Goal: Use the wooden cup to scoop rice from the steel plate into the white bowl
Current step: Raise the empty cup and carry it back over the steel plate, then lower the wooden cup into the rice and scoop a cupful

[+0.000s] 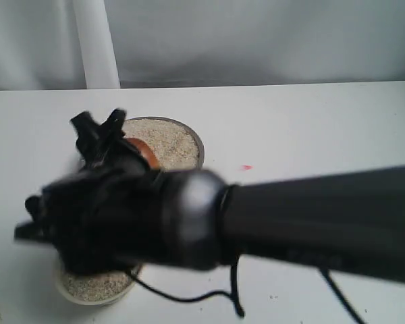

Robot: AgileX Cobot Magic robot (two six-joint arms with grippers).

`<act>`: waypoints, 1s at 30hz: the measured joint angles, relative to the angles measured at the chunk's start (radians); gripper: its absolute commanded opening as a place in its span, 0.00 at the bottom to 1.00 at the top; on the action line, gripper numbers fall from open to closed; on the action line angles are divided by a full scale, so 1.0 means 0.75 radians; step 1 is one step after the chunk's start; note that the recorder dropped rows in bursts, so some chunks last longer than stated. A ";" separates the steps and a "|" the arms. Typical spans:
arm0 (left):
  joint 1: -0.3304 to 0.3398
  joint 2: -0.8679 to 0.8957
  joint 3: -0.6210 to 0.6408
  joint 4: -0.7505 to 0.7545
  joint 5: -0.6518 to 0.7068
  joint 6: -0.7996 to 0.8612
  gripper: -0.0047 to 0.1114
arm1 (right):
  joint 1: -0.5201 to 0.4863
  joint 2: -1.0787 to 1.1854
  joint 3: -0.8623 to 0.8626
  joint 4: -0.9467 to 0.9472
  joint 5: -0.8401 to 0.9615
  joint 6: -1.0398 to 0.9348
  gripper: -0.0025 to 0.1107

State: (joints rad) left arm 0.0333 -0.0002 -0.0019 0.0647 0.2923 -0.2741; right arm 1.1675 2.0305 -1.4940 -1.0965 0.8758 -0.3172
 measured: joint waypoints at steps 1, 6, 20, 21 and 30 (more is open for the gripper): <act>0.000 0.000 0.000 0.000 0.000 0.000 0.04 | -0.044 -0.024 -0.020 0.082 -0.050 0.006 0.02; 0.000 0.000 0.000 0.000 0.000 0.000 0.04 | -0.224 -0.105 -0.183 0.422 -0.216 -0.074 0.02; 0.000 0.000 0.000 0.000 0.000 0.000 0.04 | -0.549 0.199 -0.743 0.746 0.039 -0.470 0.02; 0.000 0.000 0.000 0.000 0.000 0.000 0.04 | -0.549 0.232 -0.760 0.743 0.045 -0.487 0.02; 0.000 0.000 0.000 0.000 0.000 0.000 0.04 | -0.549 0.511 -0.827 0.726 0.112 -0.563 0.02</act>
State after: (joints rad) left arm 0.0333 -0.0002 -0.0019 0.0647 0.2923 -0.2741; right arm 0.7554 2.4137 -2.1142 -0.5517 0.9601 -0.7395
